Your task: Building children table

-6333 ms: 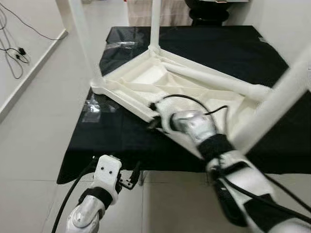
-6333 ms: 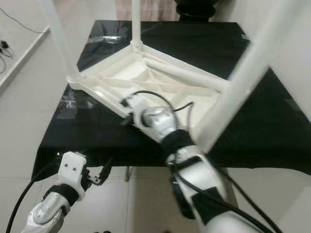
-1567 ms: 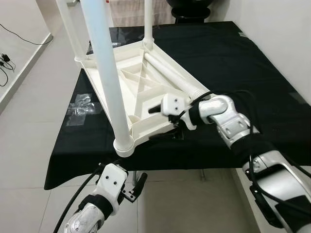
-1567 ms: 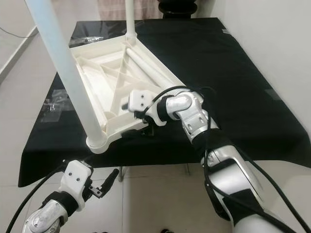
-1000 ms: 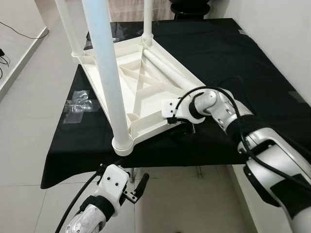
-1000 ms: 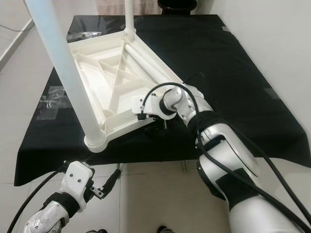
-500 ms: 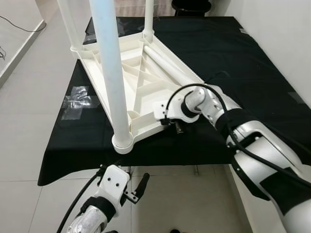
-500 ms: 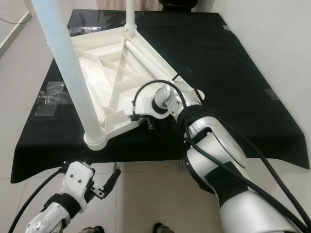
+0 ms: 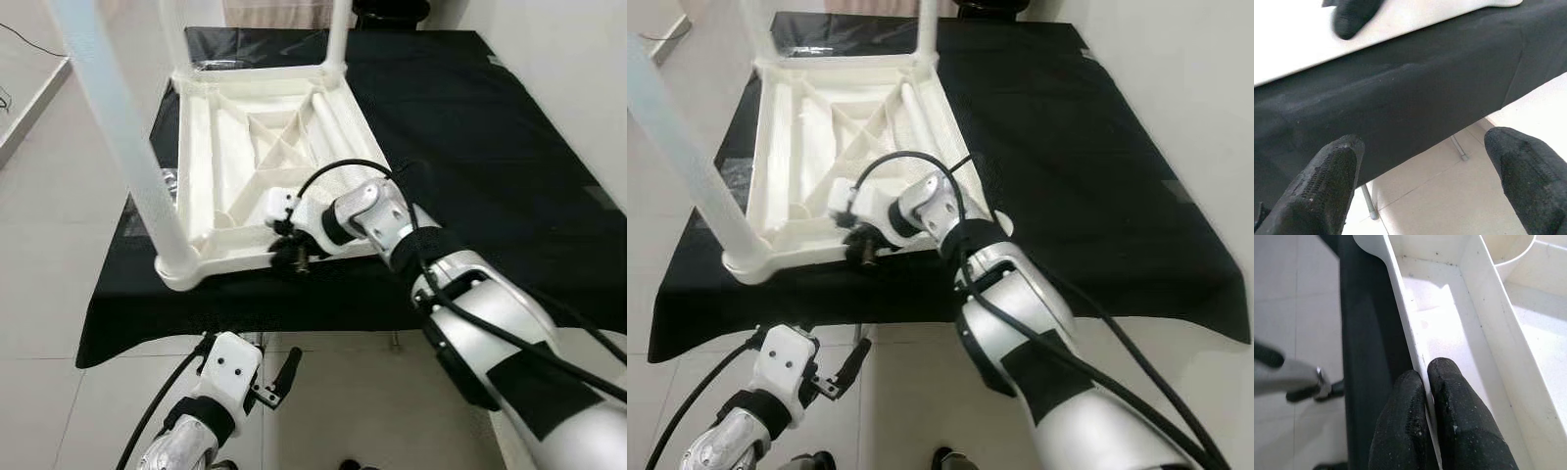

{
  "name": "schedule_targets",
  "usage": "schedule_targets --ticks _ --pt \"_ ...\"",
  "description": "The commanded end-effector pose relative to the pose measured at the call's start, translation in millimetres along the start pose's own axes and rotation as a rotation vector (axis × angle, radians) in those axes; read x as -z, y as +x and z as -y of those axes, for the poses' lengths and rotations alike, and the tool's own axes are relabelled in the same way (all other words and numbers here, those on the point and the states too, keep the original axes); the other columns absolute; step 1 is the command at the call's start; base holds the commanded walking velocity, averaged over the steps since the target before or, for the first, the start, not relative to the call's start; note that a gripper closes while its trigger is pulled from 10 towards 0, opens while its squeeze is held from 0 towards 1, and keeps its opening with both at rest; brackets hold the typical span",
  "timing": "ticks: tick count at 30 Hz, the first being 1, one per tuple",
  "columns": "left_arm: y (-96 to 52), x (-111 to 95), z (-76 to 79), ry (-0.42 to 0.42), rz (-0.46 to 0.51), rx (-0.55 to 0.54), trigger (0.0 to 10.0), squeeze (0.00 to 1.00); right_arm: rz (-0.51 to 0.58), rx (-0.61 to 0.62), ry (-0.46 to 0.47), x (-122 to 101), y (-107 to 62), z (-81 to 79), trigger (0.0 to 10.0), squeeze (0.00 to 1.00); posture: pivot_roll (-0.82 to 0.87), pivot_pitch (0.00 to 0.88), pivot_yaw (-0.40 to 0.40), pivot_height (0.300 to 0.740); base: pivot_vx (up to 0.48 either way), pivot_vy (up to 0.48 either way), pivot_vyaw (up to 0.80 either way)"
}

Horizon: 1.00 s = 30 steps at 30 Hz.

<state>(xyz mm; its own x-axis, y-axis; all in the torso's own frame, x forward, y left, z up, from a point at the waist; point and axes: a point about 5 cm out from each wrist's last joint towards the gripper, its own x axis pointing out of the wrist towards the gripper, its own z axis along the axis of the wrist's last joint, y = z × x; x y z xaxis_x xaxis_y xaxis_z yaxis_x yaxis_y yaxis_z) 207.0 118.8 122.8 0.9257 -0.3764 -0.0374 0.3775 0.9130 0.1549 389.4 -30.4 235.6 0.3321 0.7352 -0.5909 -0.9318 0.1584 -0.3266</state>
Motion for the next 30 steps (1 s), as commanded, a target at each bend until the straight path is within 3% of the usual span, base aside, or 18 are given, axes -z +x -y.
schedule_targets --ticks 1,7,8,9,10,14,15,16,22,30 --pt "-2.2 2 2.9 0.002 -0.015 0.007 10.0 0.0 0.091 0.107 0.049 -12 -11.9 12.9 0.0 0.0 0.05 0.234 -0.09 0.74 0.0 0.0 0.0" --pt "-2.1 2 2.3 0.01 -0.017 0.011 10.0 0.0 0.179 0.113 0.037 -23 -9.3 11.5 0.0 0.0 0.06 0.233 -0.085 0.74 0.0 0.0 0.0" --pt "-2.1 2 2.0 0.012 -0.018 0.012 10.0 0.0 0.198 0.124 0.027 -26 -8.6 11.4 1.7 0.0 0.06 0.233 -0.083 0.74 0.0 0.0 0.0" --pt "-2.1 2 2.0 0.012 -0.018 0.012 10.0 0.0 0.198 0.124 0.027 -26 -8.6 11.4 1.7 0.0 0.06 0.233 -0.083 0.74 0.0 0.0 0.0" --pt "-2.2 3 1.7 0.013 -0.019 0.012 10.0 0.0 0.24 0.144 0.04 -32 -6.7 11.1 10.0 0.0 0.06 0.233 -0.082 0.74 0.0 0.0 0.0" --pt "-2.1 3 1.1 0.016 -0.02 0.013 10.0 0.0 0.343 0.208 0.067 -46 -0.6 9.2 10.0 0.0 0.06 0.231 -0.078 0.74 0.0 0.0 0.0" --pt "-2.0 3 1.0 0.018 -0.021 0.014 10.0 0.0 0.364 0.215 0.079 -48 1.4 8.1 10.0 0.74 0.06 0.229 -0.078 0.74 0.0 0.0 0.0" --pt "-1.8 4 1.1 0.019 -0.021 0.014 10.0 0.0 0.375 0.211 0.079 -49 3.6 6.2 10.0 1.0 0.06 0.227 -0.075 0.74 0.0 0.0 0.0" --pt "-0.9 4 1.2 0.031 -0.02 0.021 10.0 0.0 0.413 0.224 0.099 -48 11.7 0.2 10.0 1.0 0.05 0.224 -0.075 0.74 0.0 0.0 0.0" --pt "0.8 3 1.9 0.034 -0.015 0.024 10.0 0.0 0.557 0.162 0.186 -39 2.1 -1.1 10.0 1.0 0.03 0.215 -0.073 0.74 0.0 0.0 0.0"
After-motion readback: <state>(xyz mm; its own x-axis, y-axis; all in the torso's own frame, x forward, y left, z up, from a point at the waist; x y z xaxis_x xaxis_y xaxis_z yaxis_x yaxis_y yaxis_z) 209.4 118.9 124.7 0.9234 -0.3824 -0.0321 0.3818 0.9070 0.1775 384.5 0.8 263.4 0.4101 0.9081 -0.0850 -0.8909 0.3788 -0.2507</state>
